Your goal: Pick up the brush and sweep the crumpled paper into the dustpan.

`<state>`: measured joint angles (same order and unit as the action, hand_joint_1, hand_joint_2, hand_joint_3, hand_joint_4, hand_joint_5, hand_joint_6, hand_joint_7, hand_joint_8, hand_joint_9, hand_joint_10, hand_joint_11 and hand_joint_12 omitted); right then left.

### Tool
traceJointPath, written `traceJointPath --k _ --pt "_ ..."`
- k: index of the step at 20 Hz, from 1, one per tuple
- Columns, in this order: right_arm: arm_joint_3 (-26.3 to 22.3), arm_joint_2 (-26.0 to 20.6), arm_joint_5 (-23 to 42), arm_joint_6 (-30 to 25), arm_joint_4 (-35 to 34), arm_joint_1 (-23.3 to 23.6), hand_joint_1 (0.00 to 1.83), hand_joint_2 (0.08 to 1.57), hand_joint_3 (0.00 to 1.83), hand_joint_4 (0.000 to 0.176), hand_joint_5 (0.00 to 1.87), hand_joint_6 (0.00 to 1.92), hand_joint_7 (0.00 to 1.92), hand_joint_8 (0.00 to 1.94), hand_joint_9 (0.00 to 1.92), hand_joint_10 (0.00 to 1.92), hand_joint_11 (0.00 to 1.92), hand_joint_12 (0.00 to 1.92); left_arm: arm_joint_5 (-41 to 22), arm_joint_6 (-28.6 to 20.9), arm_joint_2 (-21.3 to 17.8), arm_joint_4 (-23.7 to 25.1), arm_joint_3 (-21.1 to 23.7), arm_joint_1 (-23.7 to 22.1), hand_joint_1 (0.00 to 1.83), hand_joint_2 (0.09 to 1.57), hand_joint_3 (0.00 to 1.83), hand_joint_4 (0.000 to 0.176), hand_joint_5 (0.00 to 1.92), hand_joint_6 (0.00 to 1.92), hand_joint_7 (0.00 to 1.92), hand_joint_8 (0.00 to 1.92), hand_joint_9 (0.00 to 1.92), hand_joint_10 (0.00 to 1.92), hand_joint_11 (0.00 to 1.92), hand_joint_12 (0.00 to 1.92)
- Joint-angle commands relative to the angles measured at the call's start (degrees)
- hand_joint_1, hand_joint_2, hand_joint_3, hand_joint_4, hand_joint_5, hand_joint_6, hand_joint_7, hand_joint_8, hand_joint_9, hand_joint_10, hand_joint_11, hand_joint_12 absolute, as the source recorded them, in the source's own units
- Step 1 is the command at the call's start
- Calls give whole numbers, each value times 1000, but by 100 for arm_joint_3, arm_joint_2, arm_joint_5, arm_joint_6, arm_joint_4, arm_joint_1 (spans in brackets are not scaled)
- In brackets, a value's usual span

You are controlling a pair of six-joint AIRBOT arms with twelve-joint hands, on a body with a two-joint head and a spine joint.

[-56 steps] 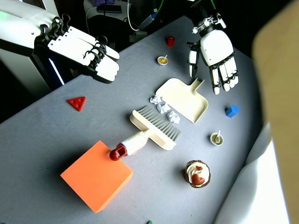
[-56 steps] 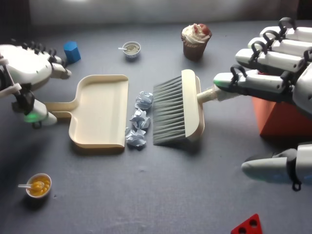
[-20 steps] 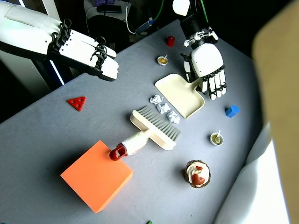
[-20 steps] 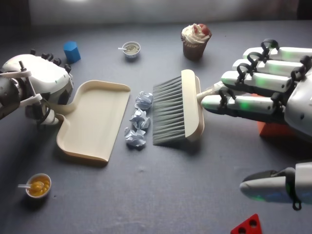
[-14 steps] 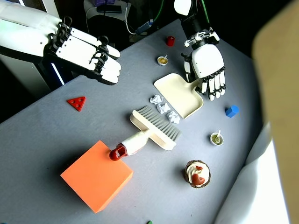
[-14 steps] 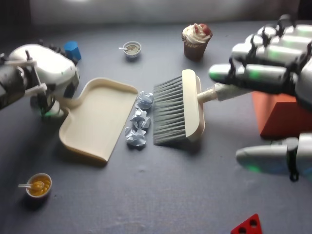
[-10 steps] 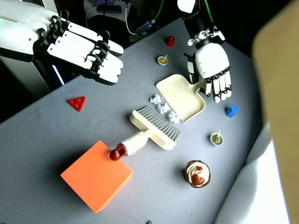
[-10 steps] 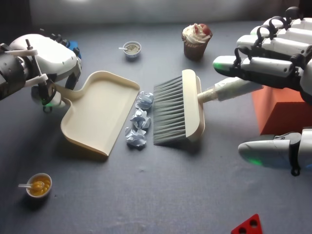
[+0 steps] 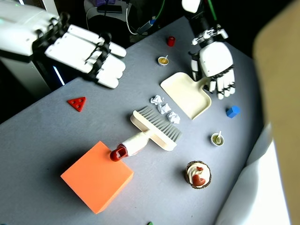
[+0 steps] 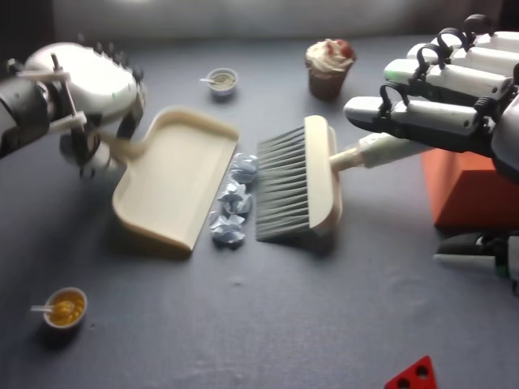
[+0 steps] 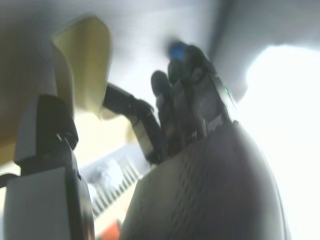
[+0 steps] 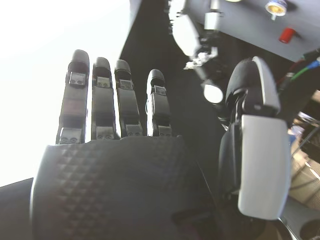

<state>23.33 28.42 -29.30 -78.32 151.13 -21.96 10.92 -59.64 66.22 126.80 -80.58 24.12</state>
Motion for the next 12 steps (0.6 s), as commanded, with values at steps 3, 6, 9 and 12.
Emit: traceJointPath --k 3,6,9,12 --pt "11 -49 -622 26 152 42 829 1058 13 0 109 0 147 0 159 0 230 29 332 44 -62 178 -148 -141 1093 1144 0 0 932 1054 374 2 290 0 276 52" --pt "9 -49 -622 48 152 41 838 1082 16 0 69 0 135 1 152 1 228 26 168 44 -12 262 -274 -299 1083 1140 0 0 941 1041 402 8 330 10 303 63" --pt "6 -49 -622 65 152 41 844 1094 10 0 92 7 126 0 132 0 200 12 153 44 -6 294 -302 -417 1098 1143 2 0 932 1053 378 1 288 1 258 41" --pt "4 -49 -621 65 152 36 951 1056 0 0 142 18 154 9 165 11 254 33 114 44 -26 321 -288 -506 1070 1153 1 0 913 1085 383 1 301 3 276 46"
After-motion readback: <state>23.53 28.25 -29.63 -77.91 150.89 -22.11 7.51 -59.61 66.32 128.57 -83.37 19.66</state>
